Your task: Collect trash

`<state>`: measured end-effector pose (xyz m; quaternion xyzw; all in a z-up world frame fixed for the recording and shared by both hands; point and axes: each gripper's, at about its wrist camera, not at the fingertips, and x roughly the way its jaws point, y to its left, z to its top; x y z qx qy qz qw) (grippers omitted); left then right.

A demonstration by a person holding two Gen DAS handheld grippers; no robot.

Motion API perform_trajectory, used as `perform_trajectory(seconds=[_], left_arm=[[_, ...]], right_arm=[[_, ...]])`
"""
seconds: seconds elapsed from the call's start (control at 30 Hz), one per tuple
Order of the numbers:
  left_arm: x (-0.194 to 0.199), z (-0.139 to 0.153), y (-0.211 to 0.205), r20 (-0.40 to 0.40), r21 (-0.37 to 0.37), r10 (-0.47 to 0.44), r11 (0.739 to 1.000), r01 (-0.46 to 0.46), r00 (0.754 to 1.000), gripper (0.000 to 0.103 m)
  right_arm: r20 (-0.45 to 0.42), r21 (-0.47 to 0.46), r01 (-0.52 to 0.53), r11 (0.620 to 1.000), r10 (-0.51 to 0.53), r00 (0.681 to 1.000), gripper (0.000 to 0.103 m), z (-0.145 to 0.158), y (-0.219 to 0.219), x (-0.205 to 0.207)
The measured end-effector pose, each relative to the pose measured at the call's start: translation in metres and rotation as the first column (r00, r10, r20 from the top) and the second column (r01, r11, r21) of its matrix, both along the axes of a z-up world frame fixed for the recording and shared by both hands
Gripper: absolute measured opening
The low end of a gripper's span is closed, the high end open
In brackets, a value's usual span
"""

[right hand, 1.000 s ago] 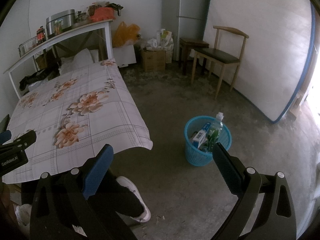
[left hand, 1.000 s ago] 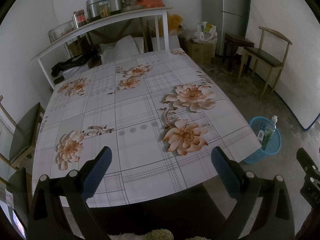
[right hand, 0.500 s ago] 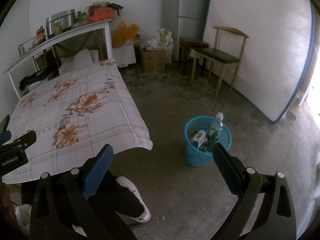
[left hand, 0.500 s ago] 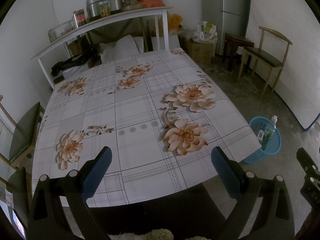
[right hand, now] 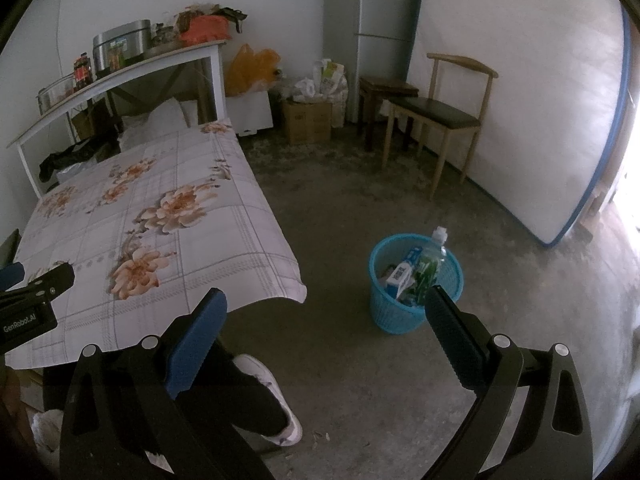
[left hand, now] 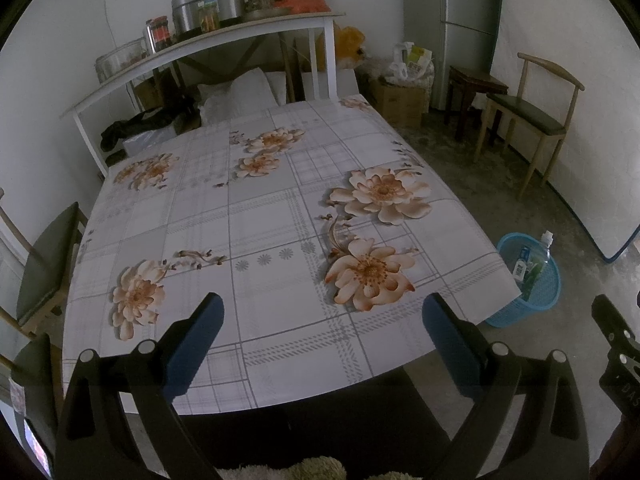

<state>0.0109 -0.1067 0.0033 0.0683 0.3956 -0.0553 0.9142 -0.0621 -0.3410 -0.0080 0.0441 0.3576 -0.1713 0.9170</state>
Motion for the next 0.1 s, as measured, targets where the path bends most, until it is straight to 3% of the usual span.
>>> perform_trajectory(seconds=[0.1], left_arm=[[-0.0011, -0.0006, 0.0008, -0.002, 0.000, -0.002, 1.000, 0.002, 1.000, 0.097]], right_arm=[[0.000, 0.000, 0.001, 1.000, -0.001, 1.000, 0.095, 0.0003, 0.0003, -0.0001]])
